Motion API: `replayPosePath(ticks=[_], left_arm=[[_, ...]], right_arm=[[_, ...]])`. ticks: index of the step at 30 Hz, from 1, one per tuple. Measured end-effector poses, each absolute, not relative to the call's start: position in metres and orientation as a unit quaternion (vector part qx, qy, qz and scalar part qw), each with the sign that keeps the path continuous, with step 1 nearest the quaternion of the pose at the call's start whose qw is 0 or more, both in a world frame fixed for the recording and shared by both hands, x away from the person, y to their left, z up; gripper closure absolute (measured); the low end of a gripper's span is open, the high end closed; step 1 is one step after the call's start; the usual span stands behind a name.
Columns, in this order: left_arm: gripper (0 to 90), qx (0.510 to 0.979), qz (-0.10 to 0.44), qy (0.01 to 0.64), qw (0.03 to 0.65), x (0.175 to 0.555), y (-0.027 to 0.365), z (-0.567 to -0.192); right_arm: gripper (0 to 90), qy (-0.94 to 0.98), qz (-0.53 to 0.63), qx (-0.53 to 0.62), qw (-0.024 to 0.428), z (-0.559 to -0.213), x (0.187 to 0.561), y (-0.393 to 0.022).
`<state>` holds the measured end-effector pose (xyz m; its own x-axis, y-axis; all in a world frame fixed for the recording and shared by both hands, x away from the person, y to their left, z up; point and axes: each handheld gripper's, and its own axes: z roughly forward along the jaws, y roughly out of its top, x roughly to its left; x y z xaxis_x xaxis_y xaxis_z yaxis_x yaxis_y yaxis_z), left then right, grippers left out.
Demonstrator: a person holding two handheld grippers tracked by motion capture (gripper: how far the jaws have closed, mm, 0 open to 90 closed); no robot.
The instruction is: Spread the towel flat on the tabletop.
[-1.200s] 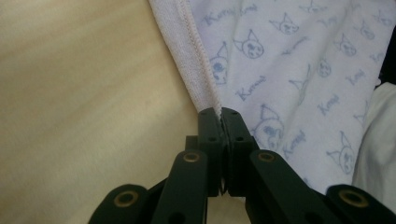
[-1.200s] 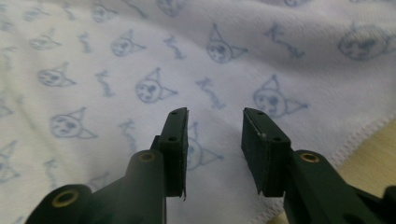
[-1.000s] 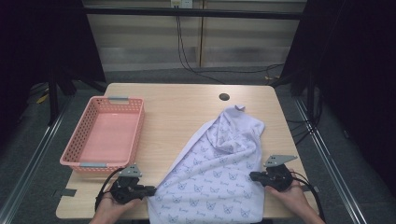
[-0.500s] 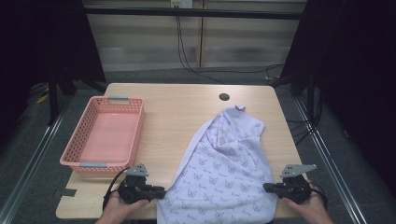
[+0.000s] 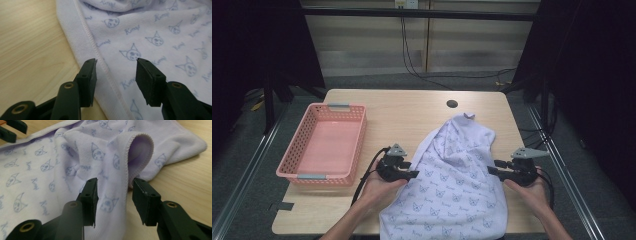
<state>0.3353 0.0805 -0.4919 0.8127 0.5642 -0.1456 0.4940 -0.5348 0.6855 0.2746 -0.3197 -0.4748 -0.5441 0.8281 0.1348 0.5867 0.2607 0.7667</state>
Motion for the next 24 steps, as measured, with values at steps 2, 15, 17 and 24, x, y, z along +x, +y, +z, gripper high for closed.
replayPosePath(ticks=[2,15,17,24], left_arm=[[62.7,0.878,0.072,0.303,0.364,0.338,0.078,-0.495],[87.6,0.822,0.001,0.36,0.442,0.319,0.145,-0.48],[87.6,0.819,-0.011,0.36,0.447,0.303,0.153,-0.478],[87.5,0.81,-0.058,0.347,0.469,0.237,0.185,-0.467]], right_arm=[[72.5,0.784,0.403,0.453,0.133,-0.48,0.282,-0.317],[88.9,0.761,0.428,0.469,0.129,-0.468,0.224,-0.355],[89.0,0.756,0.436,0.471,0.13,-0.466,0.214,-0.361],[88.8,0.77,0.442,0.448,0.108,-0.46,0.174,-0.356]])
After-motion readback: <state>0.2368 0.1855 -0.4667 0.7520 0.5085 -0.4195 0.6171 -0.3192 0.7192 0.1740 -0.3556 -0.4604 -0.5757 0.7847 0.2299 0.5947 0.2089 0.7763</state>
